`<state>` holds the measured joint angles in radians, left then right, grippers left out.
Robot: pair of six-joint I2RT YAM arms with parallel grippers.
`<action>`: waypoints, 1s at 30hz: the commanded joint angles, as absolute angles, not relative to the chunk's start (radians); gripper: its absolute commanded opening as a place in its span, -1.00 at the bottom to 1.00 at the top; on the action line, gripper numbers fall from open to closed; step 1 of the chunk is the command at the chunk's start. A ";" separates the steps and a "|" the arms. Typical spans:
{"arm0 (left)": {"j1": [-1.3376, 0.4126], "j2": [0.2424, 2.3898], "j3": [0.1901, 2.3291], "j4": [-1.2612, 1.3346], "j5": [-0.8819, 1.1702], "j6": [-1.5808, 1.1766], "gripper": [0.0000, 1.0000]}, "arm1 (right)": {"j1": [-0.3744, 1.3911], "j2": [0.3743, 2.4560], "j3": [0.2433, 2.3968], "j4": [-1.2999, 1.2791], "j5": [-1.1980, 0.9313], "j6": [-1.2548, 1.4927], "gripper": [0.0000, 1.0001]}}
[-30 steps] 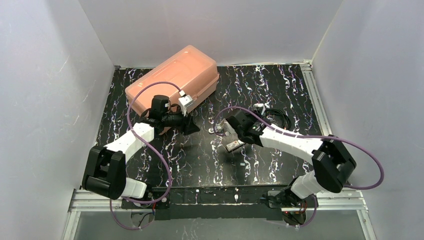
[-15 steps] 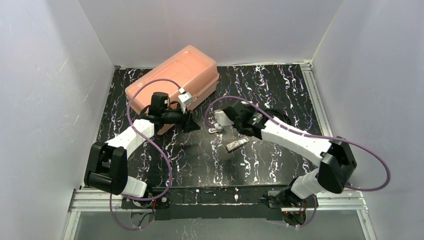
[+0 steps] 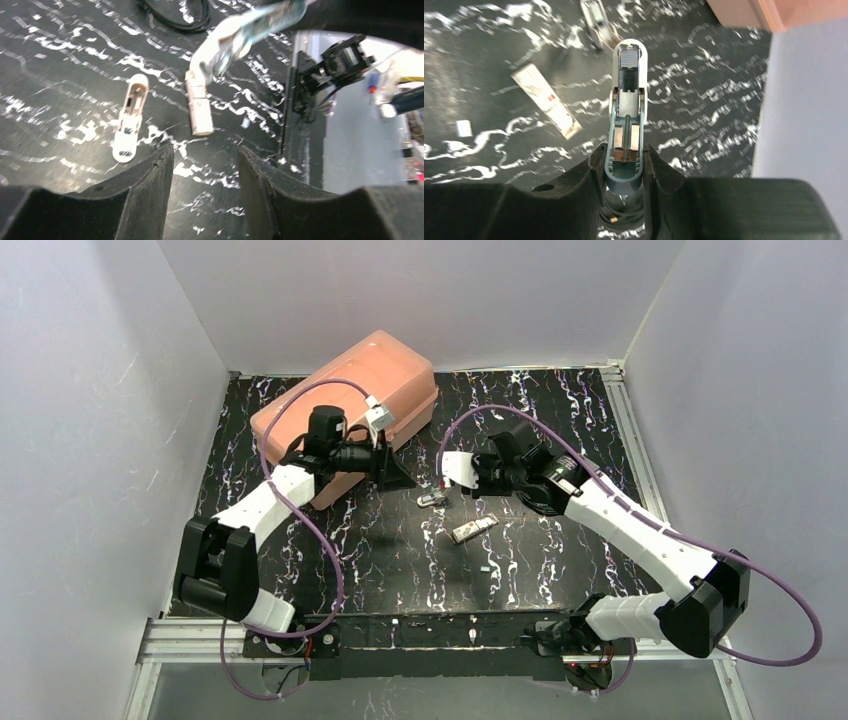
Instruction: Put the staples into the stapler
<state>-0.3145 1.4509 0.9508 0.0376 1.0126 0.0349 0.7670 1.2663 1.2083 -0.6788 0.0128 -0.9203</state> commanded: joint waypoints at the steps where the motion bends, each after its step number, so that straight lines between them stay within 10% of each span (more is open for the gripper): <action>1: -0.364 1.502 1.045 0.055 1.111 -0.117 -0.03 | 0.762 1.294 1.266 -0.644 -0.235 -0.856 -0.97; 22: -0.426 1.633 1.076 0.033 1.256 -0.092 0.11 | 0.759 1.327 1.282 -0.600 -0.367 -0.824 -0.97; 30: -0.434 1.634 1.053 0.006 1.278 -0.048 -0.19 | 0.751 1.323 1.272 -0.583 -0.372 -0.812 -0.97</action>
